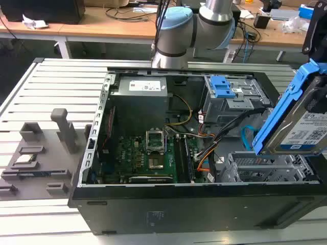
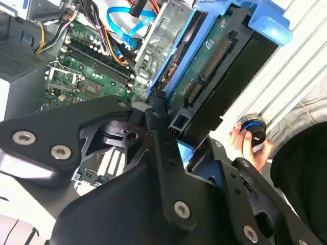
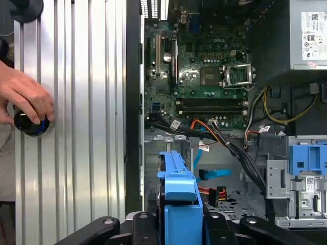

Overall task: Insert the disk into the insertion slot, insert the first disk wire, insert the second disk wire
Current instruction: 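Insert the disk into the insertion slot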

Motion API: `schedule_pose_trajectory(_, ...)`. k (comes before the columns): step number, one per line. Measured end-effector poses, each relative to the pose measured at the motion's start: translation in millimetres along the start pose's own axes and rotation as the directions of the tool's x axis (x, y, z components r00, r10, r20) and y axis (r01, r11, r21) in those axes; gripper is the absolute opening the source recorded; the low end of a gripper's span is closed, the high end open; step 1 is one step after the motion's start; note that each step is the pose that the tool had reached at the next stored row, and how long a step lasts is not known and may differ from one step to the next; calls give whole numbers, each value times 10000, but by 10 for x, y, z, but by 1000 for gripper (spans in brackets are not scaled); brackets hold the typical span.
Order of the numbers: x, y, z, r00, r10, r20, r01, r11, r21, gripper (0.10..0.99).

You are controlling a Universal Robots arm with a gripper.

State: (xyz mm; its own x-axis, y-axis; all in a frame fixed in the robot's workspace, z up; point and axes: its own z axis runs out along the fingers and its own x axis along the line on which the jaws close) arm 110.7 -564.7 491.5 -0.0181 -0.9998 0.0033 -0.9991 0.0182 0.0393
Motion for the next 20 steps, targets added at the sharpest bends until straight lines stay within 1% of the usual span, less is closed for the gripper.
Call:
schedule_pose_trajectory(1,0,0,34,10000,0,0,0,10000,0,365)
schedule_pose_trajectory(2,-2,2,94,10000,0,0,0,10000,0,365)
schedule_pose_trajectory(4,-14,15,148,10000,0,0,0,10000,1,365)
schedule_pose_trajectory(5,-35,23,178,10000,0,1,0,10000,-1,365)
schedule_pose_trajectory(7,-70,30,216,10000,1,0,-1,10000,-1,365)
schedule_pose_trajectory(9,-101,47,293,10000,2,1,-2,10000,-1,365)
schedule_pose_trajectory(12,-120,74,379,10000,44,1,-44,10000,-1,365)
schedule_pose_trajectory(15,-149,73,440,10000,75,2,-75,10000,-1,365)
schedule_pose_trajectory(17,-181,72,497,10000,89,5,-89,10000,-1,365)
schedule_pose_trajectory(18,-182,71,518,10000,90,2,-90,10000,-1,365)
schedule_pose_trajectory(20,-182,68,586,10000,90,1,-90,10000,-1,365)
